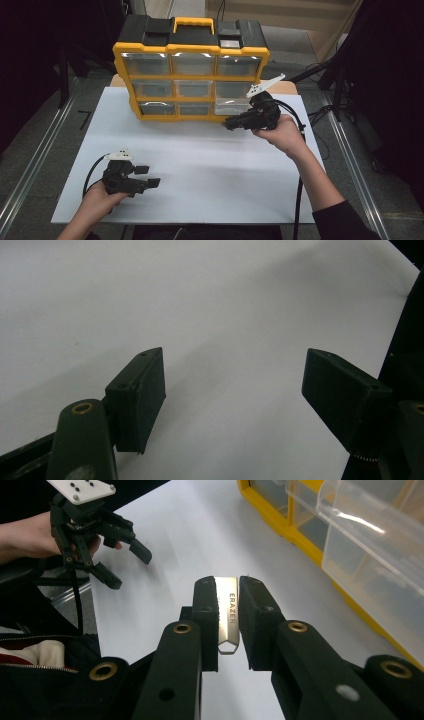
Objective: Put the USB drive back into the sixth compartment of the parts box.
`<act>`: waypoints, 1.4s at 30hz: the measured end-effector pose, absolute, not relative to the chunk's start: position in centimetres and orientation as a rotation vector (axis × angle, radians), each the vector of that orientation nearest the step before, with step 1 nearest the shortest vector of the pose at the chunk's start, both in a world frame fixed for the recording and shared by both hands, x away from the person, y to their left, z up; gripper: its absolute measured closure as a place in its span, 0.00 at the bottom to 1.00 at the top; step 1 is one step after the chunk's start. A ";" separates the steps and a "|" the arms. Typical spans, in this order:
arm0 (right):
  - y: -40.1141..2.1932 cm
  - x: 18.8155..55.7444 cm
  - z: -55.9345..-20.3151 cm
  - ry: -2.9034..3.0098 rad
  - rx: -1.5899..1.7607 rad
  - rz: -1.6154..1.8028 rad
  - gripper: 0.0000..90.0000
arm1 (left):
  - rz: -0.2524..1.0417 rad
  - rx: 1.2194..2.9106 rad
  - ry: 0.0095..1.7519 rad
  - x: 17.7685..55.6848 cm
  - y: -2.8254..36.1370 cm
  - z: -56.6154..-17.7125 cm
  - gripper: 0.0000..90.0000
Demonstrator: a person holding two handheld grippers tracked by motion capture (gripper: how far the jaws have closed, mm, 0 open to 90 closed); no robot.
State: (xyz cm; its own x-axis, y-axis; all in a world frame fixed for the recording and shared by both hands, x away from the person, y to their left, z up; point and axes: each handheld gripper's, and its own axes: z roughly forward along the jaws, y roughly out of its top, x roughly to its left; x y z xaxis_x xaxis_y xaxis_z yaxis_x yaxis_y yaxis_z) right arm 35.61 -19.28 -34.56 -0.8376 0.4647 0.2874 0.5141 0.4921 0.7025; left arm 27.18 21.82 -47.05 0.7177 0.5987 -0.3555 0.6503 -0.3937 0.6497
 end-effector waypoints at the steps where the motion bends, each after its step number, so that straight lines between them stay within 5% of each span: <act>1: -19.3 35.6 -34.6 -2.662 -0.874 -1.285 0.85 | -0.081 2.107 0.945 27.2 21.8 -47.1 0.30; 42: -21.1 40.4 -27.4 -2.664 -1.017 -1.351 0.85 | -0.083 2.100 0.945 27.2 21.9 -47.1 0.30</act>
State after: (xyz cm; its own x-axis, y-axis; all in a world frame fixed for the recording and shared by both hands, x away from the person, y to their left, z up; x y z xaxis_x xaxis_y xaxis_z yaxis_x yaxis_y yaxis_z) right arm 40.43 -21.14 -27.43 -0.7920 0.5504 0.2642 0.5383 0.4255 0.7274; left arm 27.23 21.86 -47.09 0.7174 0.5970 -0.3592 0.6504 -0.3891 0.6523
